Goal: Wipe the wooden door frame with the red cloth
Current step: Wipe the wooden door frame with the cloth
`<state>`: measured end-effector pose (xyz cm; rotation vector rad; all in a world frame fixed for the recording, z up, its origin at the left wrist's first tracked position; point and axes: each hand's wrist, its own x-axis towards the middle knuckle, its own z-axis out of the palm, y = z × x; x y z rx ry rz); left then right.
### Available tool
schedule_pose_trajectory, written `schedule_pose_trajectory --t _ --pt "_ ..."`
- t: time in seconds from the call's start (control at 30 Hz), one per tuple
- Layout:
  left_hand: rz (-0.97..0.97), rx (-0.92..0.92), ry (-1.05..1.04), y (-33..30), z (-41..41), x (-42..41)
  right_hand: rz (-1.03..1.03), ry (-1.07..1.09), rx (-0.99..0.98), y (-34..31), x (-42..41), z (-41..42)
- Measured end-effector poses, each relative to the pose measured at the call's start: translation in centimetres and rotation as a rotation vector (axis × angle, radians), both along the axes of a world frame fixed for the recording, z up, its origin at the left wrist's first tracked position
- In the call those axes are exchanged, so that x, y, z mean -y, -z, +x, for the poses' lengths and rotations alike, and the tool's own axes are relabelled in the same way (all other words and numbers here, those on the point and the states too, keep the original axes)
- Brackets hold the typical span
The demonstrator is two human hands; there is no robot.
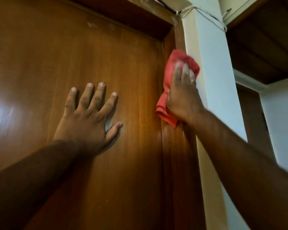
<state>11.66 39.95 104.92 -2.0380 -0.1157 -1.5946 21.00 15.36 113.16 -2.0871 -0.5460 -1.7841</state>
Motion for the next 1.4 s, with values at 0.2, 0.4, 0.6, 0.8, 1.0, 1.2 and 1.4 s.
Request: schedule_pose_trajectory --t 0.2,0.4,0.6,0.8,1.0,1.2,1.4 --pt "0.007 -0.022 -0.010 0.0 -0.2 0.1 -0.083 0.116 -0.013 10.4 1.1 -0.3" --pt "-0.007 -0.050 -0.005 0.0 -0.3 0.3 -0.068 0.074 -0.094 3.1 0.6 -1.9" --pt "-0.025 0.018 0.001 -4.5 -2.7 -2.4 0.107 0.093 -0.063 -7.3 -2.7 -0.9" --pt "-0.133 0.114 -0.054 -10.5 -6.8 -7.3 0.118 -0.004 0.053 -13.8 -1.0 -0.3" --pt "-0.116 0.127 -0.045 -10.5 -6.5 -8.2 0.172 -0.256 0.001 -17.7 0.1 -1.3" --pt "-0.062 0.154 -0.047 -11.1 -5.6 -9.6 -0.017 -0.257 0.217 -18.4 -7.0 -6.5" --pt "-0.050 0.154 -0.050 -11.1 -5.6 -9.8 -0.213 -0.309 0.314 -18.7 -12.8 -9.7"
